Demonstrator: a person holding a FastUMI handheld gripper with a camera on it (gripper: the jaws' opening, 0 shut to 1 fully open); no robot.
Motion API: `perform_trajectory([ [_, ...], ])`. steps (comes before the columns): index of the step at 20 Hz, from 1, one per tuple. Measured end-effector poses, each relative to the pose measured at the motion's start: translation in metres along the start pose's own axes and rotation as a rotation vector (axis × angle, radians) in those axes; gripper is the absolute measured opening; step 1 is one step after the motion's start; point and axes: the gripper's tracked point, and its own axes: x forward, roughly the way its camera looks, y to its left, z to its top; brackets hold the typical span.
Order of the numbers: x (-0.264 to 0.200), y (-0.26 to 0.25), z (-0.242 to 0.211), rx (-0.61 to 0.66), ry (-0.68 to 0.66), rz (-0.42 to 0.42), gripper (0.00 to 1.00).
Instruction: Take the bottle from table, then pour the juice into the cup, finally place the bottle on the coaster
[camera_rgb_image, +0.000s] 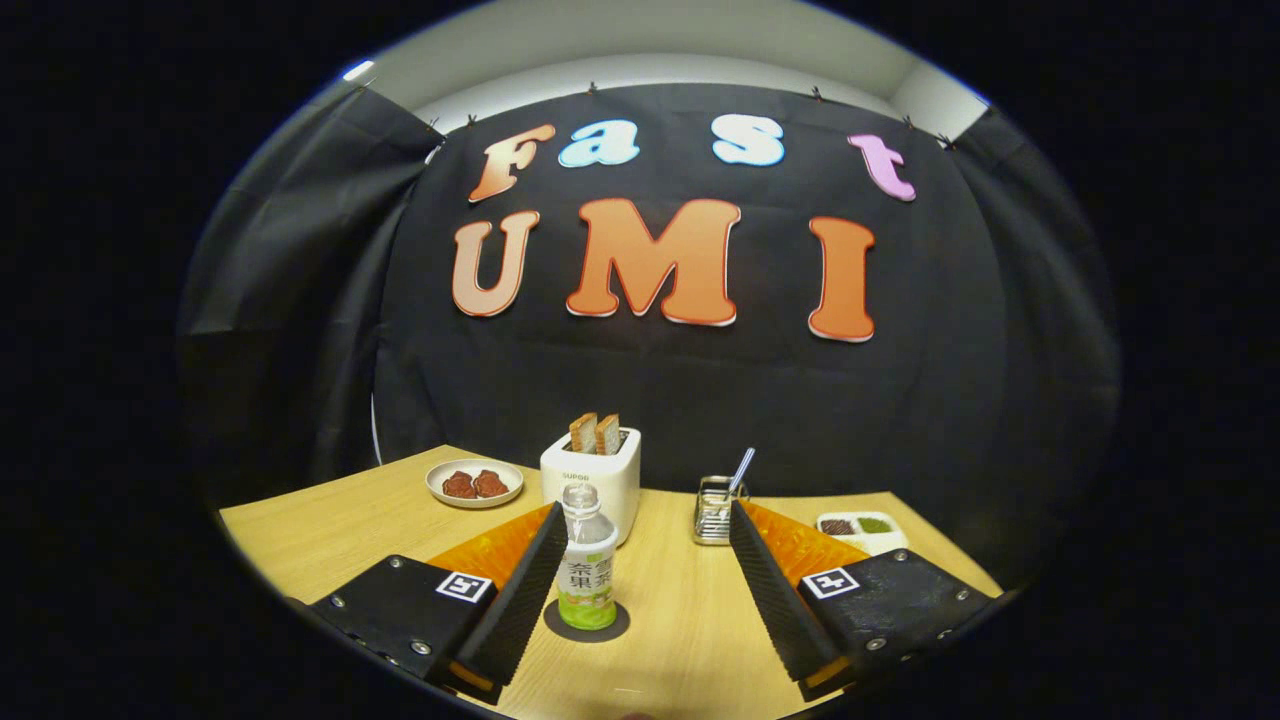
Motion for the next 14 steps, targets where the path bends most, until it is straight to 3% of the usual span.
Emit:
perform_trajectory([
  [5,-0.052,-0.022,0.08,-0.001,-0.131,-0.026,0.97],
  [9,-0.079,-0.035,0.12,0.054,-0.177,0.011,0.97],
  [14,-0.104,-0.065,0.148,0.031,-0.263,-0.032,0.97],
])
